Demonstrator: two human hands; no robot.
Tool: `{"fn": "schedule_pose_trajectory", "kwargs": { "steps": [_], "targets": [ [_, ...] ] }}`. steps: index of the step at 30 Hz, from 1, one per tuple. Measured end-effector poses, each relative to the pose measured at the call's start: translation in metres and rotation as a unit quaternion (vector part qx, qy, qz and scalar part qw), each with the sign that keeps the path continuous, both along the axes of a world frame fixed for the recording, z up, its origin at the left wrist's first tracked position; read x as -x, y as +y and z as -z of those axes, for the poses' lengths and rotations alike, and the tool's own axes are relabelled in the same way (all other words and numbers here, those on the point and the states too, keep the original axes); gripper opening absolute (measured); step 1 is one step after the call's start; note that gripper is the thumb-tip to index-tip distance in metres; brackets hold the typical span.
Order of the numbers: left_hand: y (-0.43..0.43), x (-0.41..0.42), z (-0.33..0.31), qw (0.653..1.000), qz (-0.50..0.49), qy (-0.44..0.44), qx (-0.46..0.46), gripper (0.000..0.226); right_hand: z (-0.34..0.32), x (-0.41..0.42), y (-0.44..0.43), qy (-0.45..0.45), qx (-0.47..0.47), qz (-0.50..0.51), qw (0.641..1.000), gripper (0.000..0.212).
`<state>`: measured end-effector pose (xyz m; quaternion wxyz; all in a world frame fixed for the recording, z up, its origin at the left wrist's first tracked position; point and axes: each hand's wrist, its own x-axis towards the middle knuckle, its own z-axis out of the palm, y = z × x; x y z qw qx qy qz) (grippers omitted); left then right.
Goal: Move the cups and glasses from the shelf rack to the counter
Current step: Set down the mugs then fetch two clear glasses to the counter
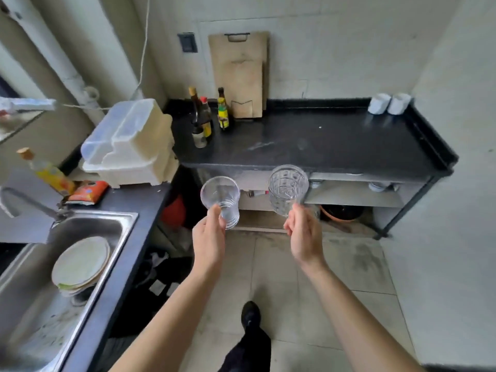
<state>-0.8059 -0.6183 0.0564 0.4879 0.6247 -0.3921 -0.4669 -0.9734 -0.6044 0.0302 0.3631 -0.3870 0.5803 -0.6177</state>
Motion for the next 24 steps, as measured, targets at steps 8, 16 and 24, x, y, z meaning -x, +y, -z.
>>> {"fn": "schedule_pose_trajectory", "kwargs": {
  "steps": [8,16,24],
  "targets": [
    [-0.154,0.145,0.008,0.991,0.123,0.043,-0.011,0.045,-0.001,0.134,-0.107,0.057,-0.023,0.111,0.992,0.044],
    [-0.266,0.287,-0.009,0.969,0.246,0.037,0.003,0.042,-0.008,0.262,-0.183,0.076,-0.053,0.196,0.976,0.04],
    [-0.345,0.428,0.012,0.954,0.296,0.012,-0.039,0.044,0.026,0.396,-0.251,0.035,-0.087,0.246,0.965,0.047]
  ]
}}
